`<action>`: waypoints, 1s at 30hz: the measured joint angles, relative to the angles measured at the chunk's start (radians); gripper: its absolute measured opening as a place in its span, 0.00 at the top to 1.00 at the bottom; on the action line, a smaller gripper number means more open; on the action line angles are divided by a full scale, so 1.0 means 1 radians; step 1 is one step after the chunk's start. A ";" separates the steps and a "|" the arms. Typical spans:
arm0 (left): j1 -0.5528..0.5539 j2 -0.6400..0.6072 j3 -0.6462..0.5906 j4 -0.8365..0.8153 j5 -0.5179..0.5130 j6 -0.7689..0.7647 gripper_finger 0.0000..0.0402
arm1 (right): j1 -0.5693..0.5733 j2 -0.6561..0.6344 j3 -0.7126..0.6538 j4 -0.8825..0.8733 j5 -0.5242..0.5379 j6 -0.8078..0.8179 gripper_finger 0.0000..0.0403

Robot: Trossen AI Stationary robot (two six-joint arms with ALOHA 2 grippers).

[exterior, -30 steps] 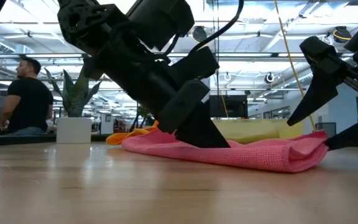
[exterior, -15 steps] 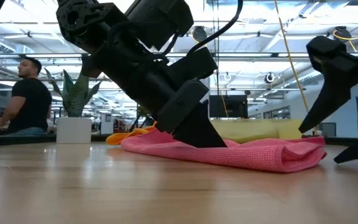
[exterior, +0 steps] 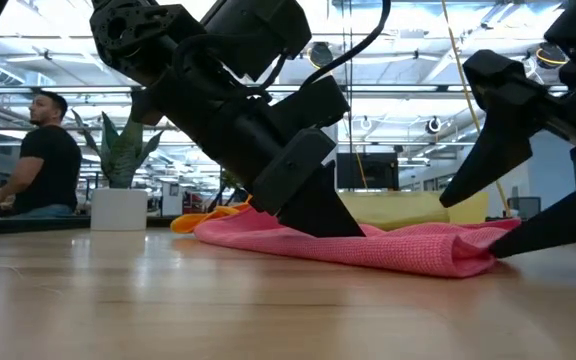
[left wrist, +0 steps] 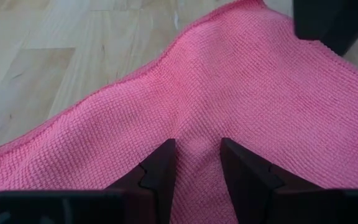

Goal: Fold microfiber towels
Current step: Fold the pink kitchen towel

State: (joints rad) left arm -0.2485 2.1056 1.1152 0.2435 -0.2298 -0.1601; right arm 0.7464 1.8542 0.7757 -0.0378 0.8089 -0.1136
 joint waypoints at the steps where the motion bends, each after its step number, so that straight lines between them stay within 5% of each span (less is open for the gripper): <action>1: 0.000 0.000 0.000 0.000 0.000 0.000 0.67 | -0.002 0.000 0.001 -0.017 0.000 0.000 0.50; 18: 0.000 0.001 -0.001 -0.003 0.000 -0.001 0.67 | 0.084 -0.005 0.002 -0.195 -0.010 -0.161 0.50; 30: 0.000 0.002 -0.001 0.000 0.000 0.000 0.67 | -0.004 -0.007 0.000 -0.146 -0.067 -0.186 0.50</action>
State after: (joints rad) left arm -0.2485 2.1075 1.1141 0.2432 -0.2302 -0.1600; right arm 0.7427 1.8473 0.7757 -0.1842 0.7418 -0.2994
